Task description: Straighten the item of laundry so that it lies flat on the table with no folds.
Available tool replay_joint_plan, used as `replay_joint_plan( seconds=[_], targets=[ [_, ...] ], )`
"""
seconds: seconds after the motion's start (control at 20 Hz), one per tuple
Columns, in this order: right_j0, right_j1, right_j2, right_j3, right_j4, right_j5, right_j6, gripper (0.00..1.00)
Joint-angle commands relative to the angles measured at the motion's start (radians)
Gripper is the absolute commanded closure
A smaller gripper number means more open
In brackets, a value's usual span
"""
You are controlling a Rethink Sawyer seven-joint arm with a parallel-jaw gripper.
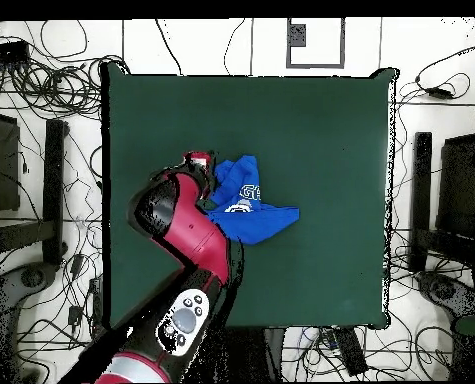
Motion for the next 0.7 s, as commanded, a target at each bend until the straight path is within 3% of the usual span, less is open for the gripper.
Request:
replay_joint_plan(
  seconds=[0.05, 0.3, 0.7],
  targets=[
    [0.045, 0.057, 0.093, 0.048, 0.034, 0.099, 0.223, 0.0],
    [0.101, 0.101, -0.027, 0.002, 0.0, 0.279, 0.27, 0.0],
    [0.098, 0.106, -0.024, 0.015, -0.018, 0.303, 0.245, 0.0]
  ],
)
